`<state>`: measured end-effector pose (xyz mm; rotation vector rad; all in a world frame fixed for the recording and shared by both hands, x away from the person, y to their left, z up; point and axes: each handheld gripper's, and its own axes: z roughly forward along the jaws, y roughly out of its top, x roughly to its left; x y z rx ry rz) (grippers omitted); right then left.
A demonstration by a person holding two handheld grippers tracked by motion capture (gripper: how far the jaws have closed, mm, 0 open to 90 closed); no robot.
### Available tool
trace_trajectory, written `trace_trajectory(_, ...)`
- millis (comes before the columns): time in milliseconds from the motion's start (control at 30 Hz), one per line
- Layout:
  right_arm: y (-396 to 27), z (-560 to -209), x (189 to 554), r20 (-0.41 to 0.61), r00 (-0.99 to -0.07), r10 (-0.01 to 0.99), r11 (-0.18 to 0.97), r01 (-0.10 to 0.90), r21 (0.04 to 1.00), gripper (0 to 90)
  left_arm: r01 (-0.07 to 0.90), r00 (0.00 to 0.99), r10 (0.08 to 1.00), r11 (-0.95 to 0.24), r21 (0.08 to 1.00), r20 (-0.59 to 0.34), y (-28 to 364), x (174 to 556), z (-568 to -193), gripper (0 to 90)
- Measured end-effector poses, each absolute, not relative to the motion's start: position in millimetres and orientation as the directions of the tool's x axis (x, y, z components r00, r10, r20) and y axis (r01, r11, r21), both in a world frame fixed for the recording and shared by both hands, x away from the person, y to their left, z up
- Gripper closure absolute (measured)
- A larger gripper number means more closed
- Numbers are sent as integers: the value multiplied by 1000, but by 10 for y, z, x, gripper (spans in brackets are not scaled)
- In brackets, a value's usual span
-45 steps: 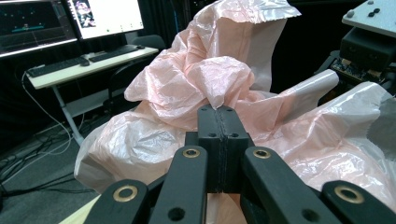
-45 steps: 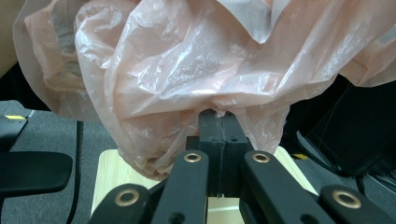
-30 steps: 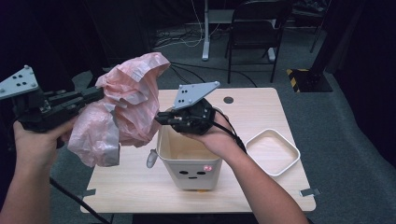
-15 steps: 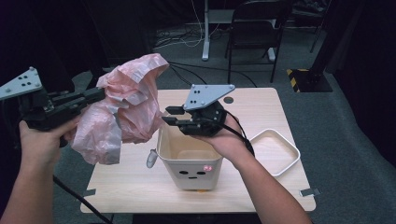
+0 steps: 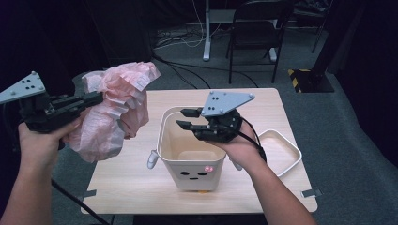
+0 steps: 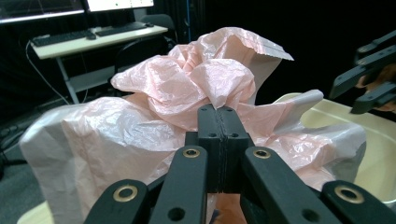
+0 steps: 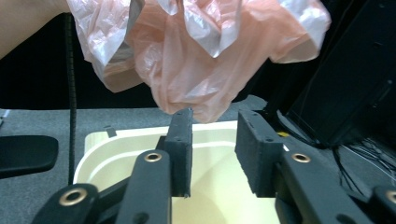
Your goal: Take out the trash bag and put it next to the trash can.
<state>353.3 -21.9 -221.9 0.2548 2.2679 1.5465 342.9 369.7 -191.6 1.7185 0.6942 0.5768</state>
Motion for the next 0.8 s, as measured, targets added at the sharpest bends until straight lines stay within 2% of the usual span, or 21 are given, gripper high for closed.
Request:
trace_trajectory(467,-556,-2362,3394,-200,-893,404,337,-58,940,606,224,692,722,-183,957,-24,3670,3649,-2425,895)
trace_trajectory(800,-894,-2410,3379,-180,-860,477,299,-34,954,583,274,672,739,-186,944,-50,3675,3826,-2748,894)
